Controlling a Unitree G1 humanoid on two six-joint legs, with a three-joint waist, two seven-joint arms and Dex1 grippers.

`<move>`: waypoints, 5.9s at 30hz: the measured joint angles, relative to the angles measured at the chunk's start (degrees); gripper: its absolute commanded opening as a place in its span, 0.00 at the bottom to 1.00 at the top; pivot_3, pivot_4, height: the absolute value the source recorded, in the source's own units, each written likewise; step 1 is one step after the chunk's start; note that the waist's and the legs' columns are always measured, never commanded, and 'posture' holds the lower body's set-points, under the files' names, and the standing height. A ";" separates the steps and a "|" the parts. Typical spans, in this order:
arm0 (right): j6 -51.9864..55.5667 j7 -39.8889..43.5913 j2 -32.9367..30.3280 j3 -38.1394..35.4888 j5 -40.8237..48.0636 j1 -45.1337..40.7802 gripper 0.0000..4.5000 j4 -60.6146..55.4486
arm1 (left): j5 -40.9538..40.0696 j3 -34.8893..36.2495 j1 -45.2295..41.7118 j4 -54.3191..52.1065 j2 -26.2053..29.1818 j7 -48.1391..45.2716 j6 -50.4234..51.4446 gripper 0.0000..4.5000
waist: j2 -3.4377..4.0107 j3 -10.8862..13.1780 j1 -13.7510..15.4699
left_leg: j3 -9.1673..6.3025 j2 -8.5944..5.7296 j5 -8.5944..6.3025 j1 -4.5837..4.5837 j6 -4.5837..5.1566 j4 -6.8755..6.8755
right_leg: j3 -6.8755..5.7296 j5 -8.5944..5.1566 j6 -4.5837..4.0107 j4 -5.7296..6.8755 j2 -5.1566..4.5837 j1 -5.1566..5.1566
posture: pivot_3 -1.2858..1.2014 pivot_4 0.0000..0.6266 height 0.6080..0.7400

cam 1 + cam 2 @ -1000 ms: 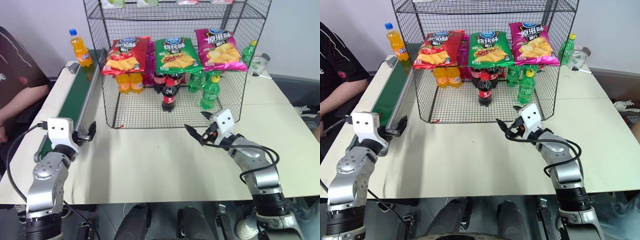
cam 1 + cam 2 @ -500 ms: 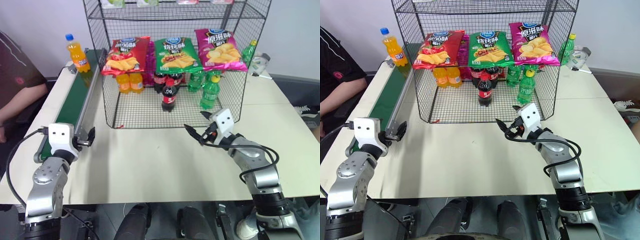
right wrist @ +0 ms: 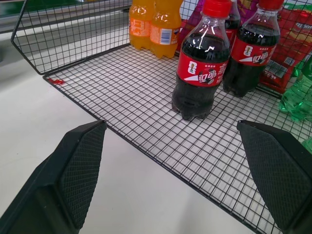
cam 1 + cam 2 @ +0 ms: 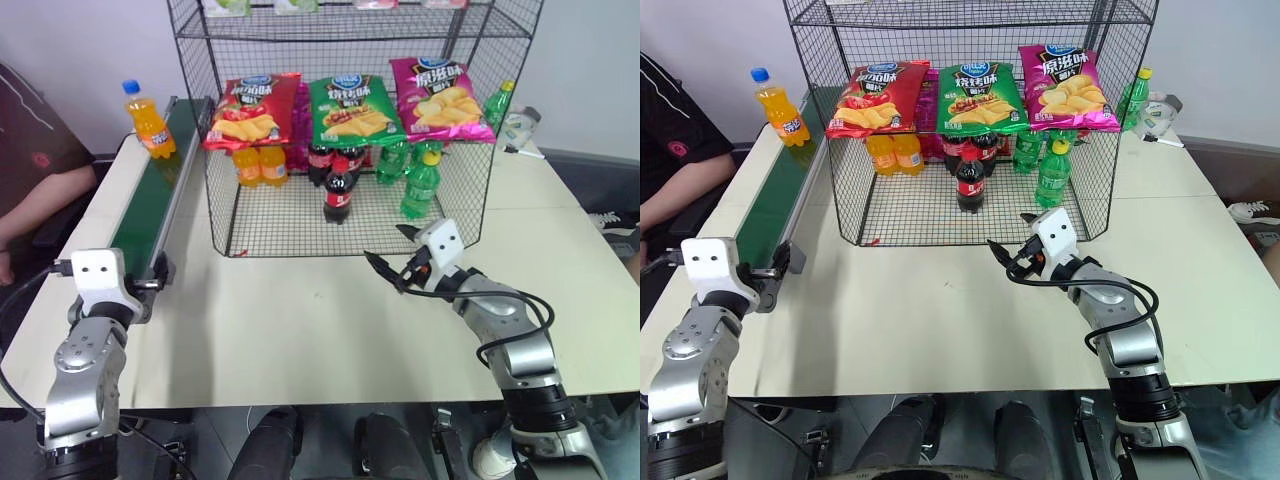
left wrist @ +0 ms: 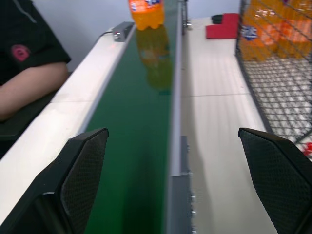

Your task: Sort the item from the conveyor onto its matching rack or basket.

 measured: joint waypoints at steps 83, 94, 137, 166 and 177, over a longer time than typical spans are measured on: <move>2.36 5.82 0.08 3.19 4.31 2.34 1.00 -4.77 | -1.15 4.88 -2.82 4.95 3.78 1.40 -3.60 0.99 | 0.00 0.00 0.00 | -0.01 0.00 -0.07 0.00 -0.11 0.00 | 0.00 0.00 0.00 0.00 -0.01 -0.02 | 0.52 0.24 1.00; 2.36 5.91 0.06 3.21 4.31 2.33 1.00 -4.78 | -1.37 6.76 -3.17 4.95 3.79 1.13 -3.86 0.99 | 0.00 0.00 -0.01 | -0.01 0.00 -0.05 0.00 -0.09 0.00 | 0.00 0.02 0.03 0.00 0.00 -0.02 | 0.52 0.24 1.00; 1.94 6.43 -2.13 1.37 4.30 1.23 1.00 -4.76 | -14.27 -9.19 -16.57 -13.91 4.24 -5.34 11.33 0.51 | -0.09 0.03 -0.26 | 0.03 0.01 0.03 -0.04 -0.02 -0.11 | -0.02 0.11 0.18 0.04 0.05 0.08 | 0.52 0.24 1.00; 1.00 3.14 -2.34 0.67 3.91 2.74 1.00 -9.29 | 8.81 -21.99 -43.09 64.90 -16.44 -3.06 -39.44 0.51 | -0.10 0.05 -0.35 | 0.03 -0.12 0.05 -0.10 0.01 0.06 | -0.10 0.13 0.24 0.20 0.06 0.08 | 0.52 0.24 1.00; 2.07 2.42 -2.34 0.74 3.93 3.37 1.00 -10.93 | 9.95 -17.91 -44.45 70.03 -14.47 1.81 -43.13 0.51 | -0.10 0.05 0.00 | 0.02 -0.14 0.06 -0.09 0.00 0.14 | -0.10 0.13 0.25 0.28 0.08 0.10 | 0.52 0.24 1.00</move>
